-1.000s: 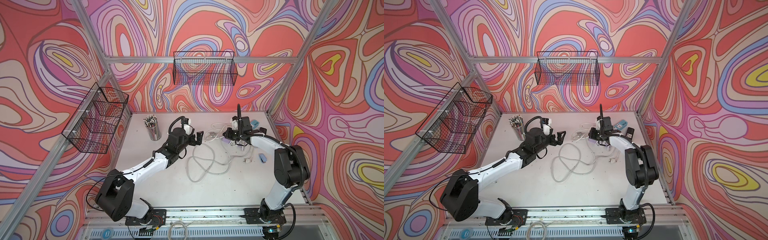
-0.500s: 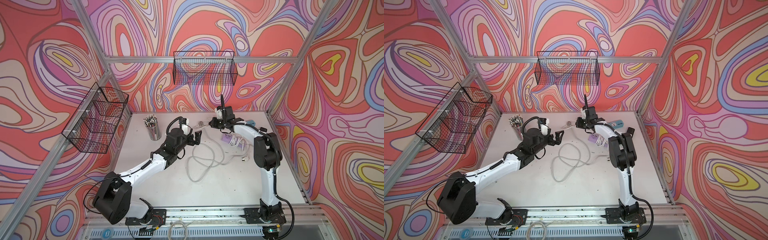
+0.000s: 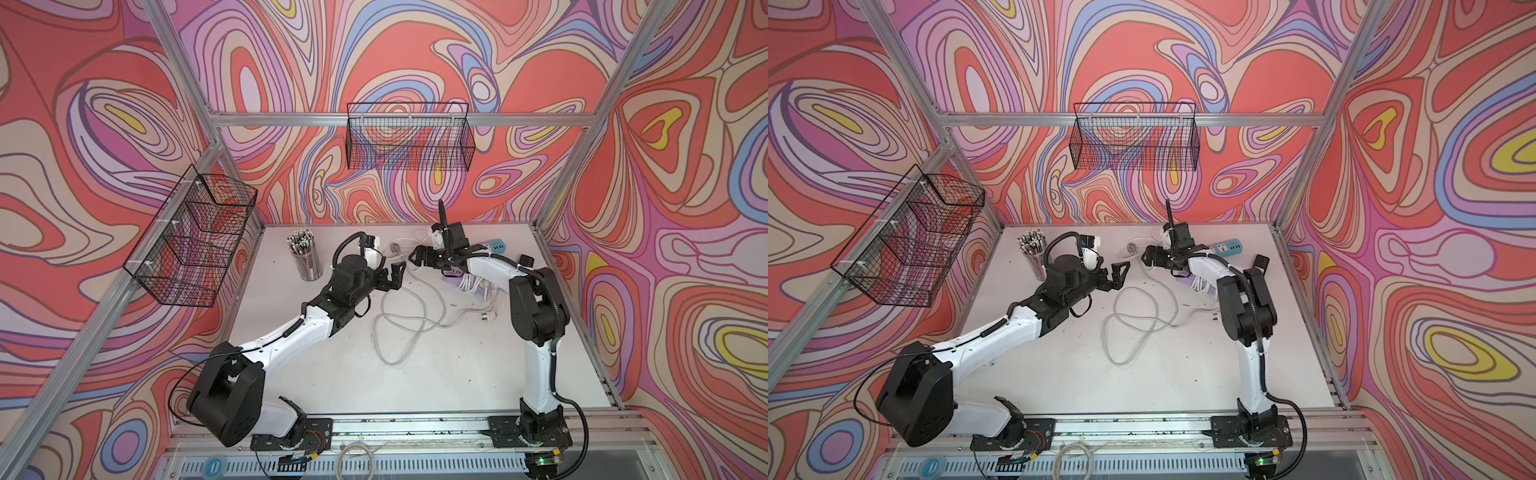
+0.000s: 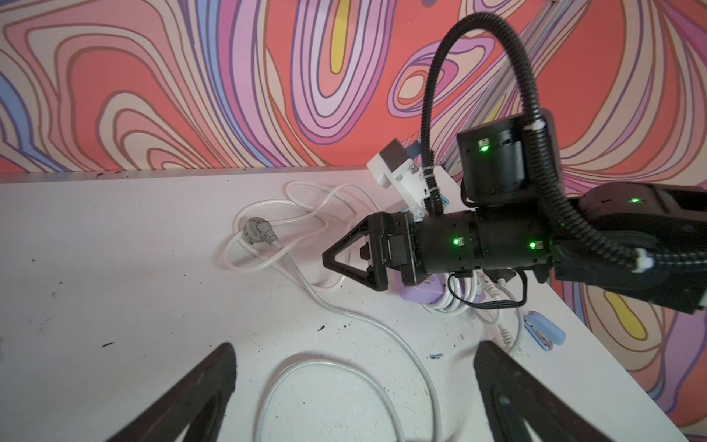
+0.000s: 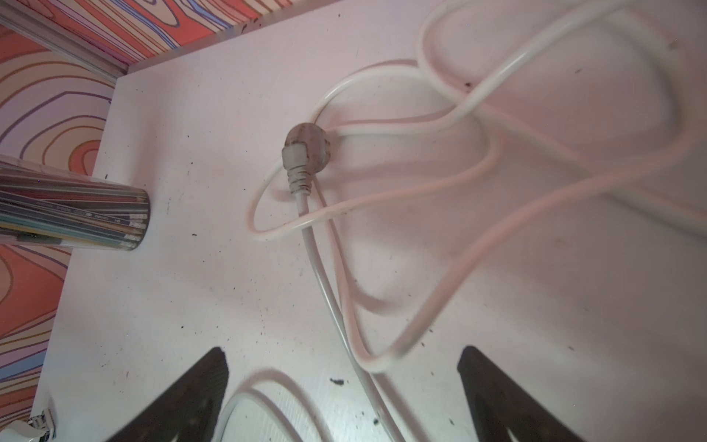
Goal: Unwrap the cord wrapped around the power strip
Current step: Adjust the power cord at the center of the board, then pick up the power strip from the center of the board.
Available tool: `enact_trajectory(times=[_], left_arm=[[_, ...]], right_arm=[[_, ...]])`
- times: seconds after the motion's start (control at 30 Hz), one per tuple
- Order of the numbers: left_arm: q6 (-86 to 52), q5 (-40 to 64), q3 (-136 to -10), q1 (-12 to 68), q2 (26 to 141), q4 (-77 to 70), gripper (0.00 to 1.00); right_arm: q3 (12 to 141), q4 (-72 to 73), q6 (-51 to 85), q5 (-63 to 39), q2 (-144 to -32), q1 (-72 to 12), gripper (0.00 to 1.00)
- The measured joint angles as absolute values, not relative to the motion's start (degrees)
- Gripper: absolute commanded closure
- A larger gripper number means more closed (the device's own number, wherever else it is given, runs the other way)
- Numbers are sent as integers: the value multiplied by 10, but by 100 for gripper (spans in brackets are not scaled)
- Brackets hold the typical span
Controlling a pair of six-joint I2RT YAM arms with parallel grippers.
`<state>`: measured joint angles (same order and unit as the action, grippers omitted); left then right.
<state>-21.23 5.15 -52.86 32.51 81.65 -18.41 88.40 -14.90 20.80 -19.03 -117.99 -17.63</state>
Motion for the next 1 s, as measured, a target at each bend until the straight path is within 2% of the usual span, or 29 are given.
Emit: enact_trajectory(times=[0.27,0.5,0.8,1.0], left_arm=[[-223,145,-631,325,891,-161,0],[-278,251,-717,325,1015,-187,0],[-318,286,-784,340,1150,-190,0],[-350,291,-854,369,1231,-196,4]], right_arm=[[809,-178,164,-169,-974,-123,1],[735,-223,135,-157,-824,-86,2],[715,-291,114,-129,-716,-61,1],[712,-311,112,-118,-699,-60,2]])
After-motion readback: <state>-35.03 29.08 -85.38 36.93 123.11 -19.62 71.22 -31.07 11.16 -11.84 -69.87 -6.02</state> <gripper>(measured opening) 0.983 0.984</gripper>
